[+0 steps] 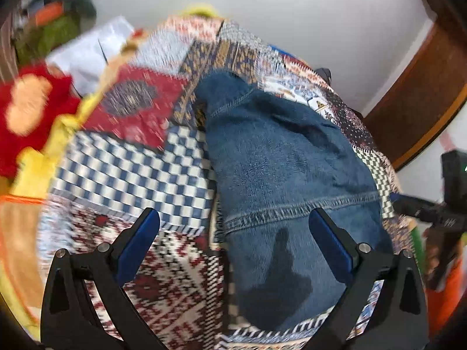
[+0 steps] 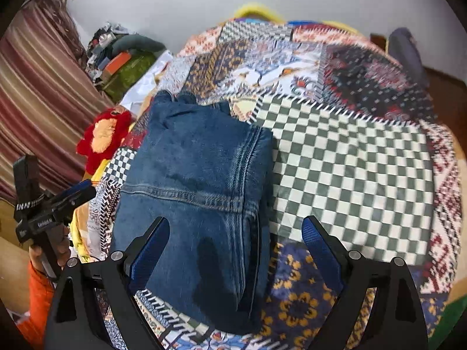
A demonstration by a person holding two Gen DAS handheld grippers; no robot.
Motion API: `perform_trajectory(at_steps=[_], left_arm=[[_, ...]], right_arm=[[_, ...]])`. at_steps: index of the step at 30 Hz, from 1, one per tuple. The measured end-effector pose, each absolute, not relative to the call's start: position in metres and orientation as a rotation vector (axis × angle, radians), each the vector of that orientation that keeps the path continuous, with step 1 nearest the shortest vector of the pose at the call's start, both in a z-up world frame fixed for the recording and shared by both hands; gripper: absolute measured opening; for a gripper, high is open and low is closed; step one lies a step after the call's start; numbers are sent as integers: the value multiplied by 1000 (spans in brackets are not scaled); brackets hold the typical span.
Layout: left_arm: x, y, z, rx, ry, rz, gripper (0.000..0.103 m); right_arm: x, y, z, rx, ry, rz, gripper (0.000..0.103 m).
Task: Fold large clothes
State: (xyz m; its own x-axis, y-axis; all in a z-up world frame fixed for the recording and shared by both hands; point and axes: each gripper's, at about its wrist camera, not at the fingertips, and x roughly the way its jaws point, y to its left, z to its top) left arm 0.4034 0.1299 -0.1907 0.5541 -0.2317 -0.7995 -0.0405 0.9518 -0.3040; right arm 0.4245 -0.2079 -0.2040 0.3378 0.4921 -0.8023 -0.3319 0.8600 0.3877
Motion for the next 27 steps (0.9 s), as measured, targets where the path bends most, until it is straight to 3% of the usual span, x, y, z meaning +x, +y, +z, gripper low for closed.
perform_trajectory(at_steps=[9,23,27], left_arm=[[450,125,-243,-487,1133,-230,103],[482,118,-288,-730,1187,-352,103],[482,116,-290,-748,1184,-364,101]], right_arm=[[467,-183,-251,132,1213,592,91],[510,-158,-284,309,1296,741,92],[509,-156,-284,316,1295,748,86]])
